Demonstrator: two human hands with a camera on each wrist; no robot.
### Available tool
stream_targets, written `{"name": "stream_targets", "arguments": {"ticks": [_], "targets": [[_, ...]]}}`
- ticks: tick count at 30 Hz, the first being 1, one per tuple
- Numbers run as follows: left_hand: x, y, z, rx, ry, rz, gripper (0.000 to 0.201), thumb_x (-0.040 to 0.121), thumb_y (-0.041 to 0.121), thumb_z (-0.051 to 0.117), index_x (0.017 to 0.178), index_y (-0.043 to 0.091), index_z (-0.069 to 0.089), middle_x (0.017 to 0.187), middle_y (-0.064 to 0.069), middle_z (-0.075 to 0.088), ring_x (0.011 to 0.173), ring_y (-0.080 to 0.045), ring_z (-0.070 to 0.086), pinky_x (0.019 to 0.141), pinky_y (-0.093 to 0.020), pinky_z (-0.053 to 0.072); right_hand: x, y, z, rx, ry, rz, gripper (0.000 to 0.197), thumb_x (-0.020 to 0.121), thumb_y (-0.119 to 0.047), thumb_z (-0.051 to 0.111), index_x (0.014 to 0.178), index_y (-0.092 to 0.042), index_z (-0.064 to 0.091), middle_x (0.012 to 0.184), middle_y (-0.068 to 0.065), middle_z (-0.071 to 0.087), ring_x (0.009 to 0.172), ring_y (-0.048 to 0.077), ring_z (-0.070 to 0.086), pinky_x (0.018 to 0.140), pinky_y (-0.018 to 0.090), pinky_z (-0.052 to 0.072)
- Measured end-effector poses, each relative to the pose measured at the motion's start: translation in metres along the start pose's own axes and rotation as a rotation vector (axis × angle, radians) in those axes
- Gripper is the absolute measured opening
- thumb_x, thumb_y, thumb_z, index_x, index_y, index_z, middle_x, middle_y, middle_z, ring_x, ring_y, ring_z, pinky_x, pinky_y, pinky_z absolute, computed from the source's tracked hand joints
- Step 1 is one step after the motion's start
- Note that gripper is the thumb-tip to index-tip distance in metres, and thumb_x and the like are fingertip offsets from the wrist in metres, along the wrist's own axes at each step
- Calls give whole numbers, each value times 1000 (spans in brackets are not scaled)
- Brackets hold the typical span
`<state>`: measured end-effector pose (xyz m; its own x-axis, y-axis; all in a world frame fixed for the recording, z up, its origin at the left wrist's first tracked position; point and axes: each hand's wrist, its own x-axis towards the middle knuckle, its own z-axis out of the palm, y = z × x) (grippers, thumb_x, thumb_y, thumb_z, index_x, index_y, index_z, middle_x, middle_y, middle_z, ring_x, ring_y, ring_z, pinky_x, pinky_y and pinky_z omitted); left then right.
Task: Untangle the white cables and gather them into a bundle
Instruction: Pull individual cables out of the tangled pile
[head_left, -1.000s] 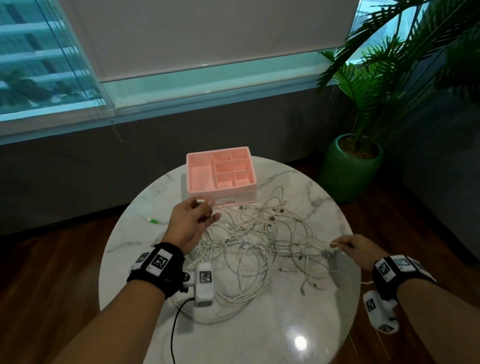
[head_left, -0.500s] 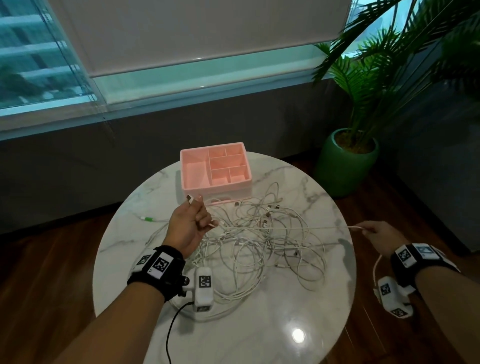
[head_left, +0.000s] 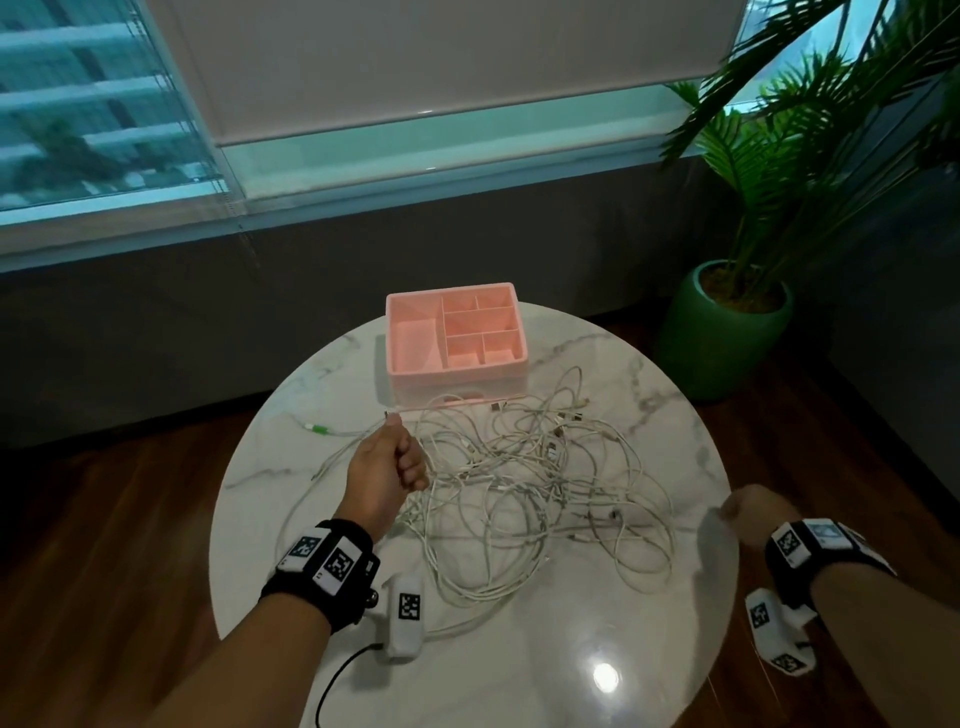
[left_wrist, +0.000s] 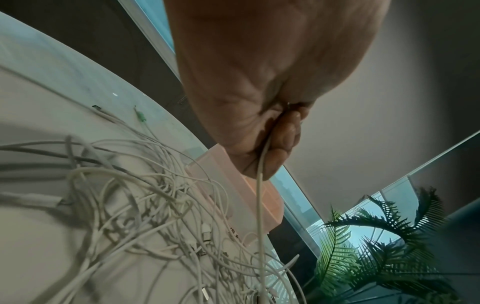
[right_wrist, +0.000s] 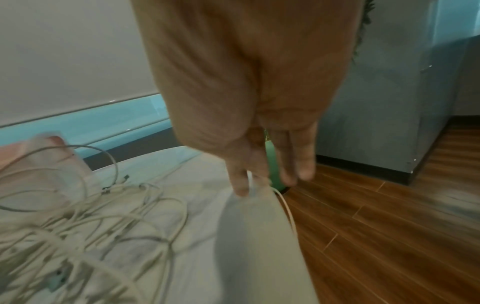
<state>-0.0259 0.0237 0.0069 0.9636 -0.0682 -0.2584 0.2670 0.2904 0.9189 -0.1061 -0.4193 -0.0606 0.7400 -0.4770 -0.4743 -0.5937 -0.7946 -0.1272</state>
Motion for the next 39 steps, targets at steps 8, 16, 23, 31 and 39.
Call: {"name": "stream_targets", "arguments": {"ticks": [8, 16, 23, 31, 39], "targets": [[-5, -11, 3, -25, -12, -46, 39, 108, 24, 32, 70, 17, 36, 58, 0, 27, 47, -15, 26, 50, -28, 35, -5, -99, -39, 188, 211, -414, 23, 89, -4, 56, 99, -20, 69, 109, 5, 65, 102, 24, 63, 90, 37, 52], [-12, -16, 3, 34, -15, -47, 41, 107, 12, 41, 66, 16, 34, 55, 0, 28, 43, -13, 31, 46, -29, 43, -50, -233, 4, 25, -31, -810, 27, 96, -13, 49, 111, -17, 70, 116, 4, 68, 106, 22, 63, 93, 34, 50], [-14, -15, -8, 58, 18, -48, 39, 103, 6, 40, 65, 12, 38, 55, -1, 30, 45, -15, 36, 58, -35, 51, -37, -234, 42, -236, -75, -527, 23, 99, -17, 47, 118, -11, 58, 131, 13, 56, 119, 32, 55, 95, 37, 46], [-12, -17, -11, 67, 23, -65, 39, 106, 10, 41, 67, 11, 40, 56, -3, 33, 45, -17, 39, 55, -35, 55, -28, -211, 54, -553, 89, -530, 44, 101, -37, 41, 140, -19, 47, 149, 8, 39, 139, 32, 32, 111, 49, 31], [-9, -11, 2, 79, 0, -61, 39, 107, 12, 41, 67, 11, 40, 56, -3, 37, 46, -18, 42, 57, -35, 53, -34, -205, 5, -680, 64, -690, 30, 97, -23, 49, 124, -21, 61, 129, 5, 55, 122, 29, 50, 101, 40, 44]]}}
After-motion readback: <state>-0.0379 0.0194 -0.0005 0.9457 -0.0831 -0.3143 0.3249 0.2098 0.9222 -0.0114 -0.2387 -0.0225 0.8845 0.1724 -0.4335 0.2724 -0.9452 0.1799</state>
